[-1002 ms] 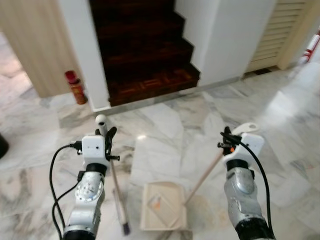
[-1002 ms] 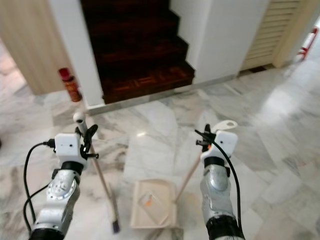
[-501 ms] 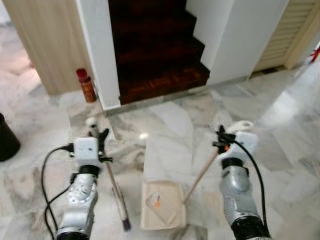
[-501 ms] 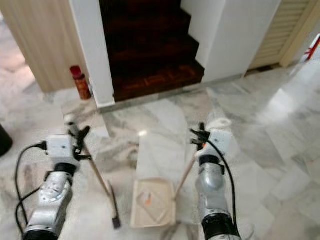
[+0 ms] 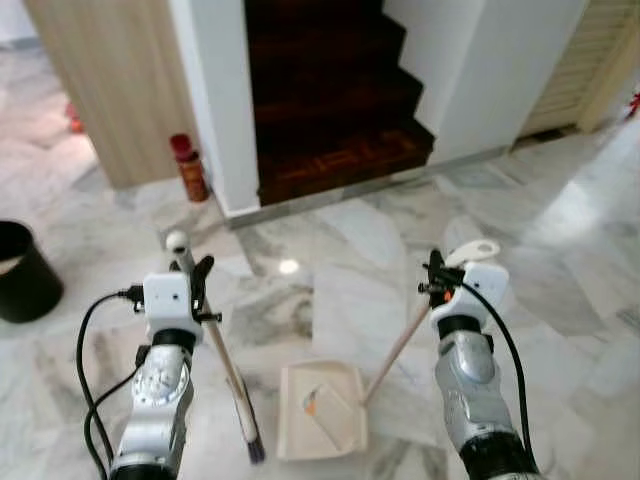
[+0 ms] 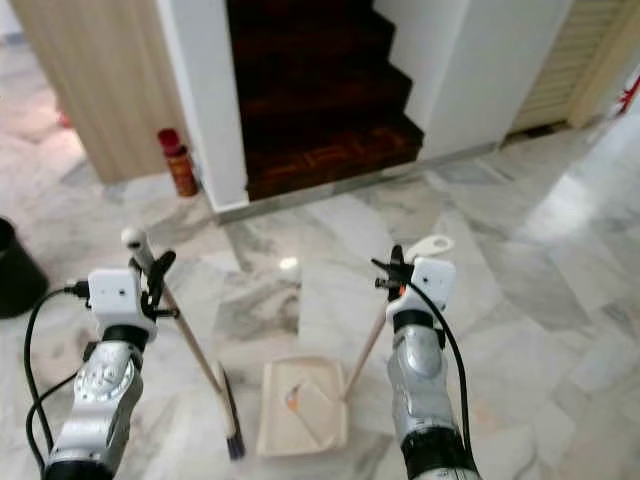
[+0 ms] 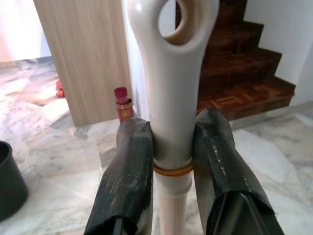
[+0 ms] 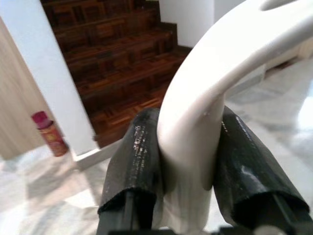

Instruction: Sweep floor

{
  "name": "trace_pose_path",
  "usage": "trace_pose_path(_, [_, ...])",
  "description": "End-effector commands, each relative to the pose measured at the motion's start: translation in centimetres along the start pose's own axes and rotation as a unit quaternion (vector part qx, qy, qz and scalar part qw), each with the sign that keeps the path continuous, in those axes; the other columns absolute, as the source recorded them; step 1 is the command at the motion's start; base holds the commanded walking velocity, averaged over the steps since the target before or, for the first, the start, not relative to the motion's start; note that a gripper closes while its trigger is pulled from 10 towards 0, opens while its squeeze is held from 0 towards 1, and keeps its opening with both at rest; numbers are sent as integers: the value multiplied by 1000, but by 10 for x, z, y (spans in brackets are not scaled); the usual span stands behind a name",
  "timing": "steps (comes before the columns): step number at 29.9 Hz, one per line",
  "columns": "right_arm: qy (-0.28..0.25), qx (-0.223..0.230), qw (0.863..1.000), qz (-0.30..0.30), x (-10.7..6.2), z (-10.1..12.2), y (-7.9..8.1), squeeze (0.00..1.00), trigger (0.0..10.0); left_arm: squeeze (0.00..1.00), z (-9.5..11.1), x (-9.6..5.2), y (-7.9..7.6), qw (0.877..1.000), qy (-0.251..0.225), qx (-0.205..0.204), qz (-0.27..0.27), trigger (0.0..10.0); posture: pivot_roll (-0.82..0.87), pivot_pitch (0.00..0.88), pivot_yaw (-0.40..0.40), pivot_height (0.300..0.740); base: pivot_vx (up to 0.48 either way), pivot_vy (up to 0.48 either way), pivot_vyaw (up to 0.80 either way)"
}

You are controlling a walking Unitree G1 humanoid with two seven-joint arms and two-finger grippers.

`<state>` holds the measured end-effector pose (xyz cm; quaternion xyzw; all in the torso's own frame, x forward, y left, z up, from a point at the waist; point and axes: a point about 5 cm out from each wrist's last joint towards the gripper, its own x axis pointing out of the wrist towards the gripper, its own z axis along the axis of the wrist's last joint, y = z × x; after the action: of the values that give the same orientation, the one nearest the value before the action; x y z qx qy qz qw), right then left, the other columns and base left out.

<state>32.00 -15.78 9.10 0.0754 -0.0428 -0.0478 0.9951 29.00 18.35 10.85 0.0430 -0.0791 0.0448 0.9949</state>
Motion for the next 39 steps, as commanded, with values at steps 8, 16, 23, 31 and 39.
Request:
trace_pose_path(8, [-16,5,1000,-9,1,7,-5,0,10000,0,7,0,-4,1000,-17,-3,-9,10000,113,27,-22,740,0,323,0])
trace_pose_path(16, [-19,0,1000,-6,1,8,-4,0,10000,0,7,1,-6,1000,-17,-4,-12,10000,112,23,-19,740,0,323,0])
trace_pose_path(23, [-16,4,1000,-8,1,7,-4,0,10000,0,7,0,-6,1000,-16,-4,-11,10000,113,32,-23,740,0,323,0])
trace_pose_path(31, [-12,6,1000,-8,1,6,-5,0,10000,0,7,0,-5,1000,-16,-3,-7,10000,117,56,-27,740,0,323,0])
trace_pose_path(39, [-10,10,1000,-6,1,6,-4,0,10000,0,7,-1,-4,1000,-14,-3,-5,10000,118,61,-28,740,0,325,0])
